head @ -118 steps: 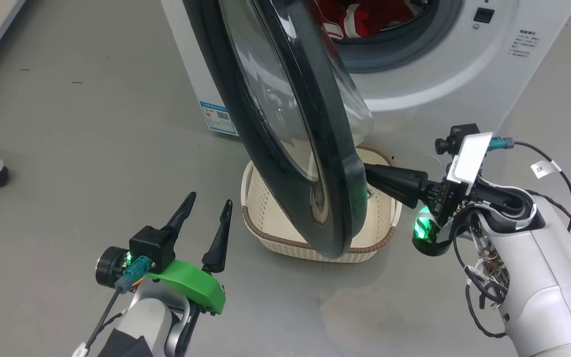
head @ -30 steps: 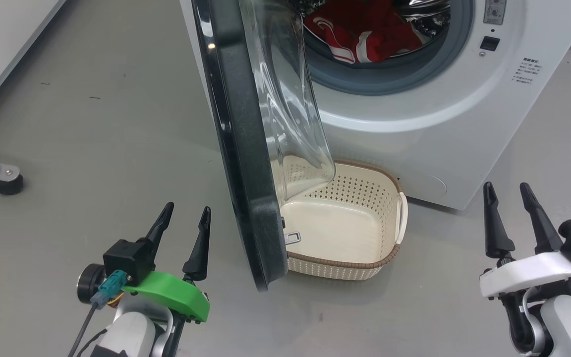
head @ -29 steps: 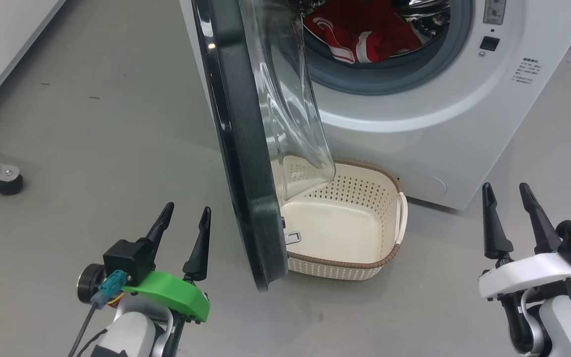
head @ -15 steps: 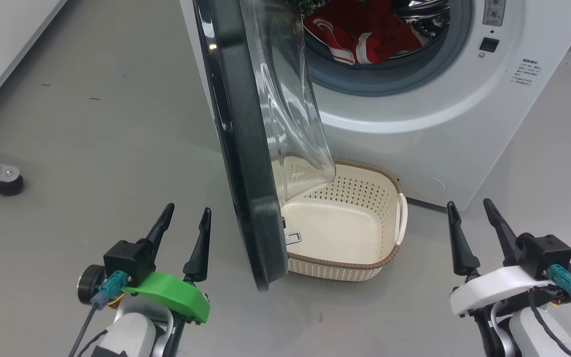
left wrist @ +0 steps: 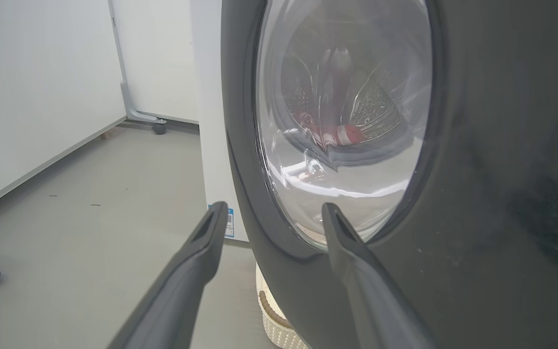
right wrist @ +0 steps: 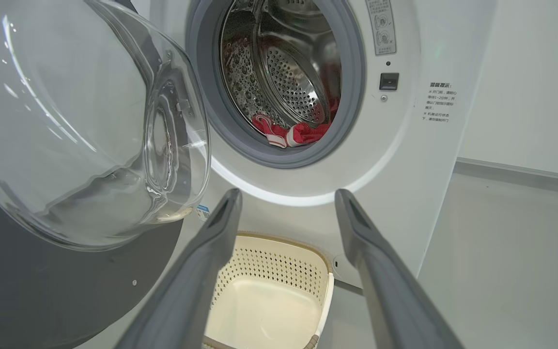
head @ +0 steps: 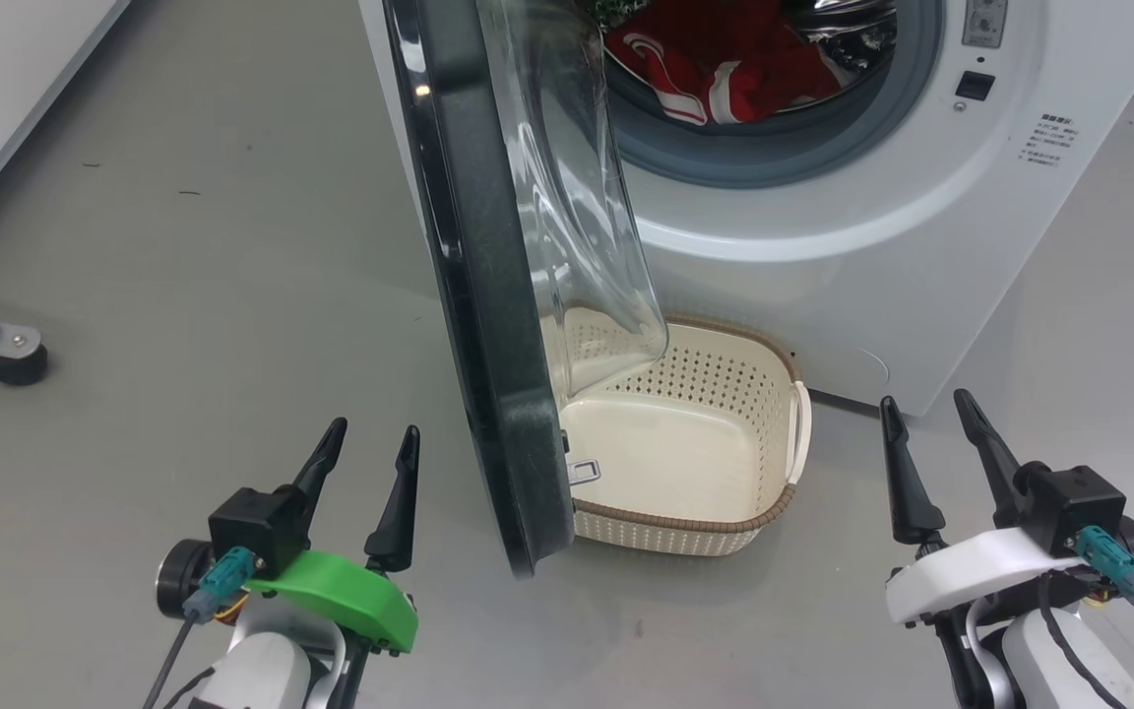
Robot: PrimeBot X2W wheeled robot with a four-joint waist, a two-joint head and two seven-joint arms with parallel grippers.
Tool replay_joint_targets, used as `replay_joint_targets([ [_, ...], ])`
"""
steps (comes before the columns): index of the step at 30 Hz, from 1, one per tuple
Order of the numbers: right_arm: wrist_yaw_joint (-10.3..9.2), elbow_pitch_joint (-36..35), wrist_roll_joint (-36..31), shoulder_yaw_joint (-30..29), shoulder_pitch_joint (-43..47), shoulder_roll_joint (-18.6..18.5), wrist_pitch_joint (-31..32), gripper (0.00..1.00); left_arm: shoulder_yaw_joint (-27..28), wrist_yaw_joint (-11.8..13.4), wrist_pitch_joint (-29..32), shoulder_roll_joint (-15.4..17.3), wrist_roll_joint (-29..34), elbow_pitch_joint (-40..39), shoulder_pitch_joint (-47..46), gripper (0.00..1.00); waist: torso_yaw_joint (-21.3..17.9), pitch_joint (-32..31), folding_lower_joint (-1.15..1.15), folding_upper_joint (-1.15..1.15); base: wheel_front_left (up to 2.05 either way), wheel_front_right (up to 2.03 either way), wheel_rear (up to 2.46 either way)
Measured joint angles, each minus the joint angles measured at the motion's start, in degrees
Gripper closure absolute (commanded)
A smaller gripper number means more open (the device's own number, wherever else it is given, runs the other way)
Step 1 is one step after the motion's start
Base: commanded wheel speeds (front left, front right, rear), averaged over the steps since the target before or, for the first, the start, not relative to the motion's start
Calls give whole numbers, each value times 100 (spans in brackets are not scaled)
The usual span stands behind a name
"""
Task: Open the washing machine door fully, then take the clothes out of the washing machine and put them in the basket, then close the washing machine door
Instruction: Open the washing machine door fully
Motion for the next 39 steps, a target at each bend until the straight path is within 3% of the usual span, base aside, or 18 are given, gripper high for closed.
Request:
replay_joint_targets([
  [8, 1, -33, -103, -47, 0, 66, 0, 0, -5, 3, 0, 0, -1, 13, 11, 0, 10, 11, 0, 0, 0, 0, 0],
  [9, 1, -35, -104, -55, 0, 77, 0, 0, -8, 3, 0, 0, -1, 14, 12, 12, 12, 11, 0, 0, 0, 0, 0],
  [10, 2, -35, -105, -63, 0, 92, 0, 0, -10, 4, 0, 0, -1, 16, 12, 69, 13, 12, 0, 0, 0, 0, 0],
  [11, 3, -35, -114, -69, 0, 111, 0, 0, -14, 4, 0, 0, 0, 21, 12, 87, 13, 11, 0, 0, 0, 0, 0],
  [12, 4, -35, -136, -75, 0, 127, 0, 0, -20, 4, 0, 0, 0, 24, 12, 99, 14, 11, 0, 0, 0, 0, 0],
  [26, 107, 29, -304, -179, 20, 218, 0, 0, 11, 182, -1, 33, 77, -164, 10, 100, 39, -94, 0, 0, 0, 0, 0],
  [39, 196, 91, -402, -229, 182, 354, 0, 0, 213, 305, -30, 108, 542, -1824, -250, 100, 43, -300, 0, 0, 0, 0, 0],
])
